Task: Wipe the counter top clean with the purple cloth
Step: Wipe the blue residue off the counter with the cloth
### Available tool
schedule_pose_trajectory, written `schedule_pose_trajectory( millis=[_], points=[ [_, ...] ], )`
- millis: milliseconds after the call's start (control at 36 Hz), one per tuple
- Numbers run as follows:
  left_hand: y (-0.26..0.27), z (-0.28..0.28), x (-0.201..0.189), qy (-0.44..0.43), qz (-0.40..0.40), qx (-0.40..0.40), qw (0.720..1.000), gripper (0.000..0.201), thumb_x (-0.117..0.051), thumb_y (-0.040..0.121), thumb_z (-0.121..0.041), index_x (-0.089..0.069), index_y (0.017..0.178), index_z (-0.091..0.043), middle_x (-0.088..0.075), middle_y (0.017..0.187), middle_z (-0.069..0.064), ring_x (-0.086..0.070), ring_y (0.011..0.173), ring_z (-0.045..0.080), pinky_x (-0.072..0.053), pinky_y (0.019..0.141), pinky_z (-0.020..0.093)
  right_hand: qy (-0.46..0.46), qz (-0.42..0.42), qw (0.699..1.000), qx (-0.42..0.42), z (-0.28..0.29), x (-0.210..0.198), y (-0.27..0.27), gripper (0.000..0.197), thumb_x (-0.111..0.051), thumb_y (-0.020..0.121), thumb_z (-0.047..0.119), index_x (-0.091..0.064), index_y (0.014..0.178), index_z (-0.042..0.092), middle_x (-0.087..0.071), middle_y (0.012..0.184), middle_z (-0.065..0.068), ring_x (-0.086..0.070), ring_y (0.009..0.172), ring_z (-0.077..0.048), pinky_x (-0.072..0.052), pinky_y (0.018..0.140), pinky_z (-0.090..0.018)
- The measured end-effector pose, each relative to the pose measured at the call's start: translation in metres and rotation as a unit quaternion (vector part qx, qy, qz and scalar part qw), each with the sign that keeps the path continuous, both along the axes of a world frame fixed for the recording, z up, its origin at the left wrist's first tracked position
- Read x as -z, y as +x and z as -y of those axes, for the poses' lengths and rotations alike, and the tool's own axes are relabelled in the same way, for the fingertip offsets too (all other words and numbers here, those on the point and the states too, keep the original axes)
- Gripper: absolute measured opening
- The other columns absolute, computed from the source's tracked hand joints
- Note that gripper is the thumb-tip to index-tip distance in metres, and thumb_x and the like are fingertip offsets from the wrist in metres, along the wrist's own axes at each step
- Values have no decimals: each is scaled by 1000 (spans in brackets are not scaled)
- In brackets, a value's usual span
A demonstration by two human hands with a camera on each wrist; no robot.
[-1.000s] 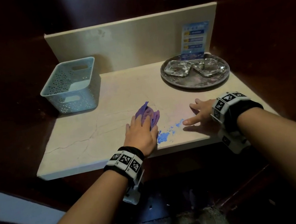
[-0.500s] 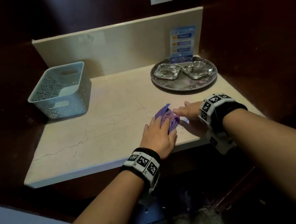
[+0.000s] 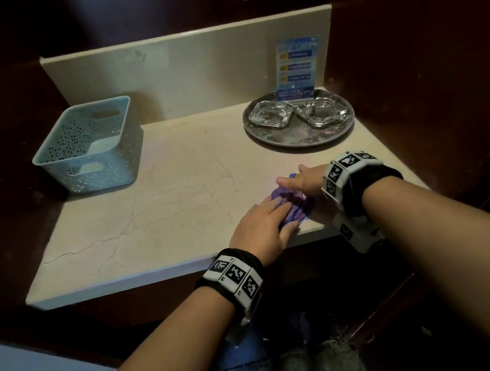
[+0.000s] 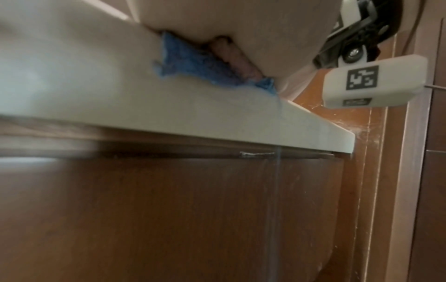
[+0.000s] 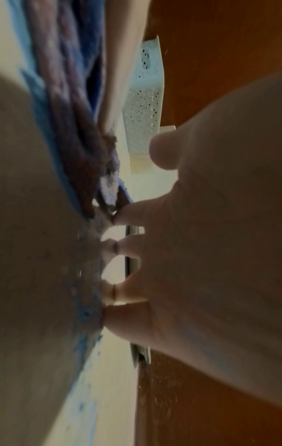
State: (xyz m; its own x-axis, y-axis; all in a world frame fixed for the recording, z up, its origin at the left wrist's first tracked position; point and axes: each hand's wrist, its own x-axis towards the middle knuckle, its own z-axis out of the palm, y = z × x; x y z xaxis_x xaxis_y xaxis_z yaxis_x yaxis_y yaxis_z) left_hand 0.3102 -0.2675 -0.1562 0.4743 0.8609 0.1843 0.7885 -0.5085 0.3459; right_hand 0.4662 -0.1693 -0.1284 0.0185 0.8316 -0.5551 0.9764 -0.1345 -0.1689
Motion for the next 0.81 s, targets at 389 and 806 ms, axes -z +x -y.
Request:
schedule_pose_trajectory(
  millis=[389, 806],
  points=[
    [-3, 1, 1, 9, -10, -13, 1000, 56, -33, 87, -47, -58, 125, -16, -57, 133, 4, -50, 125, 23, -40, 100, 33, 16, 61, 997, -48, 18, -15, 4, 52, -20, 104, 33, -16, 153, 16, -8, 159, -15, -8, 146, -33, -11, 116, -45],
    [5, -24, 1, -40, -80, -145, 985, 41, -31, 96, -37, -48, 123, -11, -43, 138, 11, -34, 129, 31, -30, 104, 46, -6, 82, 997, -17, 69, -50, 65, 49, -11, 106, 31, 1, 152, 19, -3, 161, -8, -2, 148, -21, -11, 112, -27]
  ],
)
